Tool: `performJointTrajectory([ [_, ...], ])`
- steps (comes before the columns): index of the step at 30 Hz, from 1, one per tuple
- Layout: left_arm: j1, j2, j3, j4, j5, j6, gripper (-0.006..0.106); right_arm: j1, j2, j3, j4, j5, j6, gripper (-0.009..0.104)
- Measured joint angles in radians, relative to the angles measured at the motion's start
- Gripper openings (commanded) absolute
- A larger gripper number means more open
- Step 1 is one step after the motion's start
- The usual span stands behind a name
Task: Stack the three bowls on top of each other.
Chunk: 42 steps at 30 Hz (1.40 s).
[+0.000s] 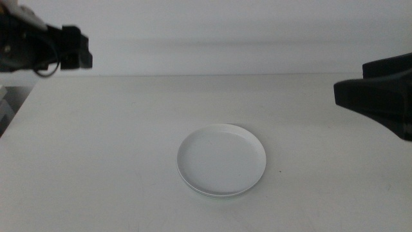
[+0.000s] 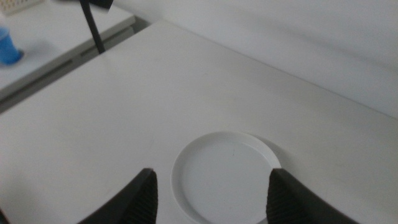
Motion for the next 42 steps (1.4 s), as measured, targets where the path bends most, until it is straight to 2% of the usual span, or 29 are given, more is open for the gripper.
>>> performJointTrajectory([
  [9, 0.0, -0.148, 0.122, 0.007, -0.092, 0.036, 0.079, -0.011, 0.189, 0.0, -0.001, -0.137, 0.09, 0.045],
  [12, 0.0, -0.204, 0.144, 0.033, -0.096, 0.061, 0.079, -0.07, 0.269, 0.0, 0.01, -0.183, 0.103, 0.045],
  [17, 0.0, -0.323, 0.229, 0.085, -0.139, 0.066, 0.079, -0.252, 0.286, 0.0, 0.034, -0.225, 0.088, 0.045],
  [22, 0.0, -0.5, 0.389, 0.085, -0.256, 0.066, 0.079, -0.398, 0.118, 0.077, 0.034, -0.232, 0.017, 0.045],
  [32, 0.0, -0.839, 0.878, 0.008, -0.636, 0.071, 0.079, -0.412, -0.367, 0.513, 0.065, -0.386, -0.113, 0.045],
  [42, 0.0, -0.861, 0.925, 0.001, -0.736, 0.07, 0.079, -0.412, -0.493, 0.585, 0.073, -0.438, -0.128, 0.045],
])
